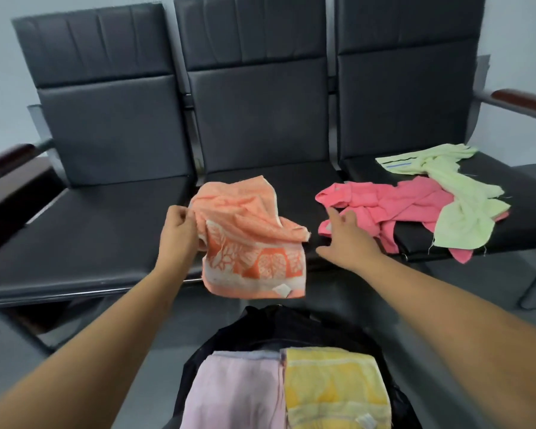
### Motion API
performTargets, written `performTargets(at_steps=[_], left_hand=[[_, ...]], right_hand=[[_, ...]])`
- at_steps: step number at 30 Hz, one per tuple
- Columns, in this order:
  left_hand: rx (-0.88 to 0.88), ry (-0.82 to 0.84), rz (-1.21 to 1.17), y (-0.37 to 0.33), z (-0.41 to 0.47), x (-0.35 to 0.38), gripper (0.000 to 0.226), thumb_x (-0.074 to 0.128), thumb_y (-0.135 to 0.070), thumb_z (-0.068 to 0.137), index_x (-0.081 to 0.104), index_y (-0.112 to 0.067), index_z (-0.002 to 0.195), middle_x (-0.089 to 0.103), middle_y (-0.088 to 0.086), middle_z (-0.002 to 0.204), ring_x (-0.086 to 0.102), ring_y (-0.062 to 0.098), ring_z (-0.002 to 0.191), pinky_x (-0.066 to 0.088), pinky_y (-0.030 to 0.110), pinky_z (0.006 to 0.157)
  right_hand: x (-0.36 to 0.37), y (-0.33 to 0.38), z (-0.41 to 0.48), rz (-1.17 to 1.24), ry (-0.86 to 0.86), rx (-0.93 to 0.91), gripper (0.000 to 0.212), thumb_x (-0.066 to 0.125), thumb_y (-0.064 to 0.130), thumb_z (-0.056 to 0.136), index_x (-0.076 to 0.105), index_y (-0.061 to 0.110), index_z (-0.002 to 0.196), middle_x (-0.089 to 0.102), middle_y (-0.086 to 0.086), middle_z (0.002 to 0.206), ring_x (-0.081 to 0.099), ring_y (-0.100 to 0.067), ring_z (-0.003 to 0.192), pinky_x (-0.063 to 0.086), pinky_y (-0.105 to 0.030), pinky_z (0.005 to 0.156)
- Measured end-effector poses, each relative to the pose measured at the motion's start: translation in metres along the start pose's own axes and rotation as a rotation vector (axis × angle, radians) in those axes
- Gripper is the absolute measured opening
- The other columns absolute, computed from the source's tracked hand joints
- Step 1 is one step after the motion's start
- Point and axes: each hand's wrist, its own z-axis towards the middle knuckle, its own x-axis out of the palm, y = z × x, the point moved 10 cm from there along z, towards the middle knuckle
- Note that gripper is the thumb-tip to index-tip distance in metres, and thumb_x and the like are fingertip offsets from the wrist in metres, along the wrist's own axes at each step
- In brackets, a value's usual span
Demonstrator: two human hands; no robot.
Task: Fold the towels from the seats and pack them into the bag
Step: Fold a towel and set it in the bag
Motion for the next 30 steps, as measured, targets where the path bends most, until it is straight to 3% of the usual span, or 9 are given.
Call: performTargets(at_steps=[2, 5, 9, 13, 16, 19, 21, 26, 30], left_hand=[[0.065, 0.047, -0.042, -0.033, -0.006, 0.006, 0.017, 0.042, -0.026, 0.103, 0.053, -0.014, 0.099, 0.066, 0.005, 0.090, 0.065, 0.018, 0.074, 0.053, 0.034, 0.058], [0.181, 0.132, -0.104, -0.087, -0.020, 0.012, 0.017, 0.048, -0.023, 0.103, 0.054, -0.017, 0.088, 0.065, 0.001, 0.077, 0.064, 0.011, 0.064, 0.052, 0.031, 0.054], [0.210, 0.237, -0.140, -0.136, -0.036, 0.004, 0.015, 0.055, -0.020, 0.100, 0.057, -0.016, 0.086, 0.064, 0.008, 0.078, 0.062, 0.023, 0.067, 0.048, 0.036, 0.059], [0.190, 0.270, -0.264, -0.167, -0.055, -0.020, 0.012, 0.060, -0.018, 0.097, 0.061, -0.018, 0.085, 0.057, 0.006, 0.076, 0.057, 0.019, 0.067, 0.046, 0.030, 0.060], [0.410, 0.416, -0.208, -0.200, -0.081, -0.026, 0.020, 0.059, -0.044, 0.096, 0.064, -0.042, 0.115, 0.060, 0.008, 0.097, 0.058, 0.020, 0.088, 0.049, 0.037, 0.081], [0.661, 0.574, -0.094, -0.238, -0.120, -0.024, 0.054, 0.064, -0.049, 0.091, 0.045, -0.059, 0.141, 0.046, -0.006, 0.145, 0.048, 0.006, 0.134, 0.044, 0.034, 0.109], [0.796, 0.575, -0.049, -0.262, -0.142, -0.025, 0.058, 0.070, -0.047, 0.085, 0.052, -0.050, 0.140, 0.043, -0.009, 0.149, 0.043, 0.005, 0.139, 0.043, 0.034, 0.110], [0.647, 0.379, -0.326, -0.278, -0.140, -0.043, 0.014, 0.070, -0.022, 0.094, 0.075, -0.012, 0.103, 0.075, 0.008, 0.097, 0.071, 0.022, 0.089, 0.058, 0.045, 0.086], [0.518, 0.282, -0.341, -0.277, -0.135, -0.047, 0.014, 0.069, -0.018, 0.094, 0.073, -0.006, 0.100, 0.074, 0.007, 0.082, 0.070, 0.018, 0.071, 0.057, 0.030, 0.064]], right_hand=[[0.000, 0.065, -0.022, 0.256, 0.170, -0.249, 0.105, 0.081, 0.052, 0.078, 0.014, 0.038, 0.158, 0.025, -0.002, 0.155, 0.043, -0.022, 0.135, 0.043, -0.041, 0.109], [-0.025, 0.149, -0.061, 0.745, 0.323, -0.450, 0.078, 0.084, 0.040, 0.080, 0.039, 0.045, 0.144, 0.052, 0.017, 0.138, 0.052, -0.001, 0.125, 0.046, -0.029, 0.106], [-0.083, 0.172, -0.072, 0.730, 0.050, -0.425, 0.024, 0.076, 0.023, 0.086, 0.071, 0.013, 0.106, 0.073, -0.008, 0.101, 0.070, -0.016, 0.093, 0.057, -0.038, 0.086], [-0.123, 0.181, -0.088, 1.158, 0.208, -0.325, 0.030, 0.058, 0.012, 0.096, 0.065, -0.008, 0.117, 0.069, -0.022, 0.106, 0.064, -0.032, 0.095, 0.051, -0.048, 0.090], [-0.163, 0.188, -0.101, 1.476, 0.345, -0.239, 0.033, 0.059, 0.015, 0.098, 0.064, -0.007, 0.122, 0.066, -0.025, 0.116, 0.063, -0.032, 0.099, 0.047, -0.045, 0.107], [-0.200, 0.203, -0.124, 1.299, 0.403, -0.280, 0.016, 0.059, 0.013, 0.099, 0.068, 0.000, 0.104, 0.065, -0.007, 0.081, 0.060, -0.016, 0.073, 0.052, -0.032, 0.083], [-0.214, 0.197, -0.135, 1.130, 0.335, -0.261, 0.028, 0.052, 0.015, 0.102, 0.065, -0.001, 0.122, 0.060, -0.003, 0.076, 0.056, -0.014, 0.068, 0.048, -0.029, 0.071], [-0.236, 0.199, -0.161, 1.384, 0.393, -0.315, 0.032, 0.057, 0.032, 0.101, 0.065, 0.001, 0.102, 0.062, -0.010, 0.086, 0.063, -0.020, 0.073, 0.060, -0.033, 0.073], [-0.238, 0.196, -0.181, 1.023, 0.255, -0.484, 0.050, 0.074, 0.044, 0.087, 0.064, 0.007, 0.119, 0.075, -0.010, 0.106, 0.073, -0.025, 0.097, 0.059, -0.043, 0.091]])
